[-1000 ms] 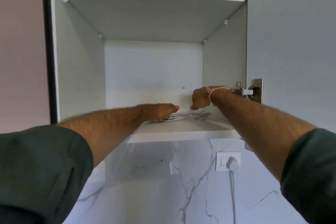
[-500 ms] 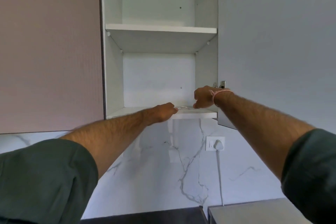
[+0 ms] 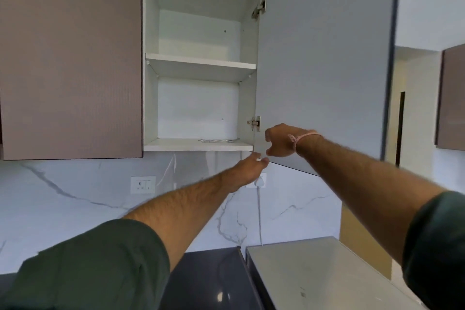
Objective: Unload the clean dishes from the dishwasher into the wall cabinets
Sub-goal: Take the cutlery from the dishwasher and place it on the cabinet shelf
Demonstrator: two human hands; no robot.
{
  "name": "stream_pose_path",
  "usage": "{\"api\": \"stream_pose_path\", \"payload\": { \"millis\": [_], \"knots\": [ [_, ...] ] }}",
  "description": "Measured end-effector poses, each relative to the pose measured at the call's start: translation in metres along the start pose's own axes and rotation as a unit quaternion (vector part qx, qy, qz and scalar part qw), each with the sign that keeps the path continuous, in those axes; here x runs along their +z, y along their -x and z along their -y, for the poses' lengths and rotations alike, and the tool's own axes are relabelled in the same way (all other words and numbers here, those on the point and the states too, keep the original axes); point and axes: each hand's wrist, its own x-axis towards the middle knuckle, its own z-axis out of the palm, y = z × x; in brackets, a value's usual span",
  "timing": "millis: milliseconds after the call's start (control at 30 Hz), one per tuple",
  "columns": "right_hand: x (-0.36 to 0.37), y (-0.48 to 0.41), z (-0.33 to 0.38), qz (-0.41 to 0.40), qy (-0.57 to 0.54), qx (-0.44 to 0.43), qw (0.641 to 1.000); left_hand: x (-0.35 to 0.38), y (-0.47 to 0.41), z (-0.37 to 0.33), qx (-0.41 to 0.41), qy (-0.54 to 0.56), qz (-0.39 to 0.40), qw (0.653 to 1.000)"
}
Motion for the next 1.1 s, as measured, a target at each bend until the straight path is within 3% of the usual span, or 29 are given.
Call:
{"api": "stream_pose_path", "payload": {
  "millis": [133, 233, 400, 467, 533, 800, 967, 1100],
  "knots": [
    [-0.017, 0.051, -0.028, -0.009, 0.019, -0.012, 1.0, 0.045, 0.032, -0.041, -0.034, 0.126, 0.021, 0.991],
    [-0.025, 0.09, -0.059, -0.015, 0.042, -0.022, 0.999, 0.087, 0.046, -0.069, -0.069, 0.287, 0.045, 0.954],
    [-0.024, 0.155, -0.117, -0.023, 0.122, -0.042, 0.991, 0.164, 0.061, -0.124, -0.088, 0.509, 0.077, 0.853],
    [-0.022, 0.176, -0.138, -0.016, 0.133, -0.041, 0.99, 0.186, 0.067, -0.142, -0.11, 0.608, 0.056, 0.784],
    [-0.021, 0.193, -0.154, -0.004, 0.137, -0.037, 0.99, 0.2, 0.07, -0.154, -0.124, 0.65, 0.016, 0.75],
    [-0.021, 0.224, -0.176, 0.018, 0.079, -0.092, 0.992, 0.205, 0.099, -0.153, -0.103, 0.546, -0.128, 0.822],
    [-0.014, 0.217, -0.121, 0.012, 0.0, -0.139, 0.99, 0.162, 0.123, -0.133, -0.12, 0.461, -0.2, 0.856],
    [-0.014, 0.201, -0.065, 0.002, -0.04, -0.183, 0.982, 0.121, 0.133, -0.101, -0.133, 0.405, -0.286, 0.858]
  ]
}}
